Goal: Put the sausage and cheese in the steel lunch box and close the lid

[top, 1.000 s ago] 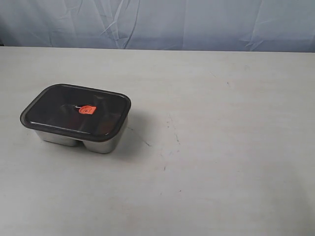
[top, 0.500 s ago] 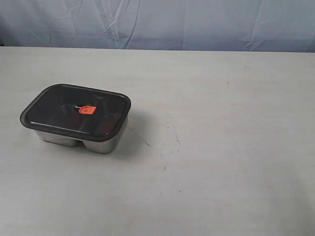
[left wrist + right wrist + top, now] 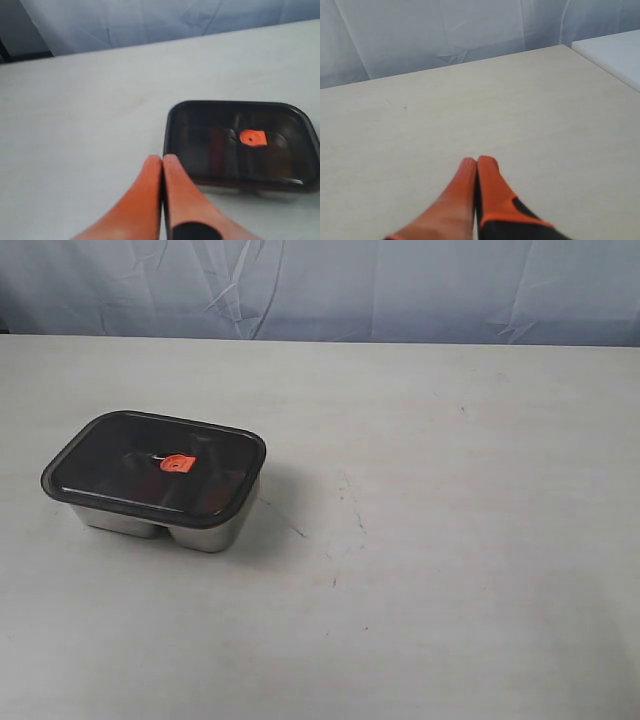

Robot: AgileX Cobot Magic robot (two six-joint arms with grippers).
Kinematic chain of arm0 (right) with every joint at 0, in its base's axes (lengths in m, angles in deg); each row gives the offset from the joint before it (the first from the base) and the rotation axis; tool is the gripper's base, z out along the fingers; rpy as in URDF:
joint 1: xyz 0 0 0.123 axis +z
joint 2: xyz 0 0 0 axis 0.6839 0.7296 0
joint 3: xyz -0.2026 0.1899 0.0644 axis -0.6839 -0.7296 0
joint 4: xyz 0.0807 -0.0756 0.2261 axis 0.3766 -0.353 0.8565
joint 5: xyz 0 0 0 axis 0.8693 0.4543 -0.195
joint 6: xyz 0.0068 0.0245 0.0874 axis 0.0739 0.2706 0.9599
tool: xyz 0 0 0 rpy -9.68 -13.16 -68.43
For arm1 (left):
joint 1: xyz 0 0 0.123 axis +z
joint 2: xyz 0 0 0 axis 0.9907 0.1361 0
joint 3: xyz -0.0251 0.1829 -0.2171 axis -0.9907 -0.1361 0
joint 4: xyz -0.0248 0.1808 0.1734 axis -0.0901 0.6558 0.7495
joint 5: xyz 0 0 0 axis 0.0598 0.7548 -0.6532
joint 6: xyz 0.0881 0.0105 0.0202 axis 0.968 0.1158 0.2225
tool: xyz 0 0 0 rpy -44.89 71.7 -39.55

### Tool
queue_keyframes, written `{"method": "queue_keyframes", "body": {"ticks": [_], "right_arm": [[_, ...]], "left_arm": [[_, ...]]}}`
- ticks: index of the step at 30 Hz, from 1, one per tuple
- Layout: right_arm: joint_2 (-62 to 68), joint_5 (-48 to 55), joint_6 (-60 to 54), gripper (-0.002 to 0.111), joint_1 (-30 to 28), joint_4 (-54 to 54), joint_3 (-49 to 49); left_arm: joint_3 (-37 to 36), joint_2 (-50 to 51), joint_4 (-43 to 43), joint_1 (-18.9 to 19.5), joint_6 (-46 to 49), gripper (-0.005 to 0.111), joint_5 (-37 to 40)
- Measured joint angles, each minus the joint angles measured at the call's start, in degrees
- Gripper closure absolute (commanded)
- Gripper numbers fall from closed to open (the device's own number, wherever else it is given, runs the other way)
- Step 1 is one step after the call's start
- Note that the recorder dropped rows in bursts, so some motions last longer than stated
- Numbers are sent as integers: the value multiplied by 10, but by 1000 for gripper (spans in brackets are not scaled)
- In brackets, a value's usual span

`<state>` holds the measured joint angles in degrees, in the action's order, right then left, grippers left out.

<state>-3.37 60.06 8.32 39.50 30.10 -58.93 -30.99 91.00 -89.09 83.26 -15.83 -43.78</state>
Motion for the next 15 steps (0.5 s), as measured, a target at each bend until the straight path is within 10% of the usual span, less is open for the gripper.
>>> {"method": "queue_keyframes", "body": {"ticks": [8,15], "right_arm": [[0,0,0,109,0,1,0],[0,0,0,109,0,1,0]], "left_arm": [[-168,-65,57,0,-75,107,-300],[-292,-127,84,0,-174,107,-329]]}}
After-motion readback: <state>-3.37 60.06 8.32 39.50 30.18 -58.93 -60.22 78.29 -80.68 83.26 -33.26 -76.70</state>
